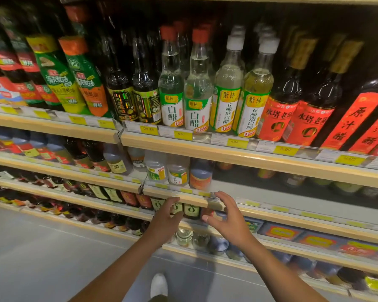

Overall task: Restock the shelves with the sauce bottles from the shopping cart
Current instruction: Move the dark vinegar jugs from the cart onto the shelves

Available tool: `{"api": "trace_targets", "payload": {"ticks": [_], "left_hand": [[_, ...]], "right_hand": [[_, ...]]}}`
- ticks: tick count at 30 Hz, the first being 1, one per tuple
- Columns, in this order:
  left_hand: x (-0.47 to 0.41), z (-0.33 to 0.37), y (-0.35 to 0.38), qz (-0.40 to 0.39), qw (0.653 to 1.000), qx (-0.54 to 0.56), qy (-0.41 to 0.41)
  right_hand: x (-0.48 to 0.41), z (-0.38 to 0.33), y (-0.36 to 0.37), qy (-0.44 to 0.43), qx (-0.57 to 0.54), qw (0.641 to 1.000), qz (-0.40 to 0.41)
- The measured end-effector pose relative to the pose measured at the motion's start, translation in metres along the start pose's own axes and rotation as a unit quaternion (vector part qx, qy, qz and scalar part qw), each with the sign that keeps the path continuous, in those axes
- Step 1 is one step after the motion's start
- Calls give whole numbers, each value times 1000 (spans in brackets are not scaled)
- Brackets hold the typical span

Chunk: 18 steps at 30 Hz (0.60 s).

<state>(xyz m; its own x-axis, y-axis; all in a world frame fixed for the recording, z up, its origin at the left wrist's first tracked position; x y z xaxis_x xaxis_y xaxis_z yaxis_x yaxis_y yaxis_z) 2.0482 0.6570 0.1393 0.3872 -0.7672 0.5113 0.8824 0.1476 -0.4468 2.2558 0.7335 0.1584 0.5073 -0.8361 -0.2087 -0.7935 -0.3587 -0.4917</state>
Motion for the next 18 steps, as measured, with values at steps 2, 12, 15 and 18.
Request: {"api": "trace_targets", "payload": {"ticks": [2,12,15,18], "left_hand": [[3,-17,-6,2,1000,15,-21],[21,-112,-106,70,984,145,-79],[28,-148,-155,107,974,180,-89],[39,-181,-214,153,960,216,-91]], "right_hand": [[3,-4,17,-1,-9,1000,-18],[-19,-64,165,-13,-59,983,-175],[-34,-99,227,-26,-68,971,-229],[-50,-140,295,-38,-82,959,-269]]}}
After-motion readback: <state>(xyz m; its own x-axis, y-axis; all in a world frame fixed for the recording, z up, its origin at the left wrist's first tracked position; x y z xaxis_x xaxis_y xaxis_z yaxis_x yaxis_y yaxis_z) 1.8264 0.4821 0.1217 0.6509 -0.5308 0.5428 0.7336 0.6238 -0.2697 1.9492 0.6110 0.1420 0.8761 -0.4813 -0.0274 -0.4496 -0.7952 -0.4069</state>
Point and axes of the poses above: each hand's wrist, its own x-axis away from the middle knuckle, its own y-axis out of the palm, z = x × y, the point moved 9 cm from there along -x, towards the middle knuckle, and after that the axes turned 14 degrees about -y, right-handed, at the moved point
